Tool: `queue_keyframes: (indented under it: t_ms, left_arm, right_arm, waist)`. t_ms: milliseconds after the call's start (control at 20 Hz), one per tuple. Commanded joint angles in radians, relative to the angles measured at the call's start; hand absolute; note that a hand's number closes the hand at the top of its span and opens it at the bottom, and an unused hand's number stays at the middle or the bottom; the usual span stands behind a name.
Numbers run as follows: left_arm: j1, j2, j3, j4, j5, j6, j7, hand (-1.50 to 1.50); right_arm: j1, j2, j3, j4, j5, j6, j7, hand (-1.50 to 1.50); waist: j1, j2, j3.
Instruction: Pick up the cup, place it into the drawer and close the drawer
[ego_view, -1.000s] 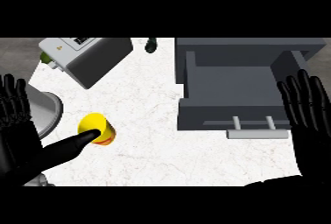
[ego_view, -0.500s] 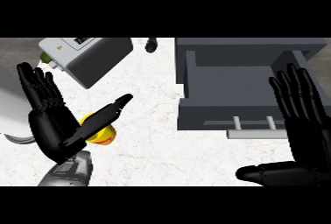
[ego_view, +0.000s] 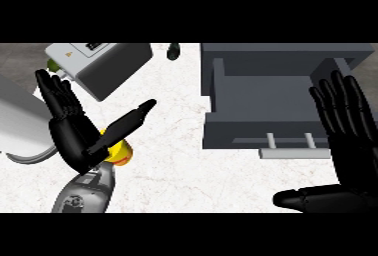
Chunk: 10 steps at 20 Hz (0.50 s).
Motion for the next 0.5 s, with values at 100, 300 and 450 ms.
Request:
queue_keyframes:
  t_ms: [100, 300, 450]
  left_arm:
    - [0.019, -0.001, -0.064, 0.009, -0.007, 0.094, 0.035, -1.5]
    - [0.032, -0.001, -0.025, -0.036, -0.062, 0.061, 0.121, -1.5]
    - [0.132, -0.001, -0.064, -0.009, 0.069, 0.105, -0.049, -1.5]
  right_arm:
    - [-0.027, -0.001, -0.035, 0.088, 0.005, 0.019, -0.066, -1.5]
    - [-0.048, 0.011, -0.02, 0.028, 0.022, -0.012, -0.008, -1.5]
    - [-0.01, 0.013, -0.009, 0.047, 0.02, 0.019, -0.059, -1.5]
  waist:
    - [0.002, 0.0, 0.0]
    - [0.003, -0.001, 0.0]
    - [0.002, 0.0, 0.0]
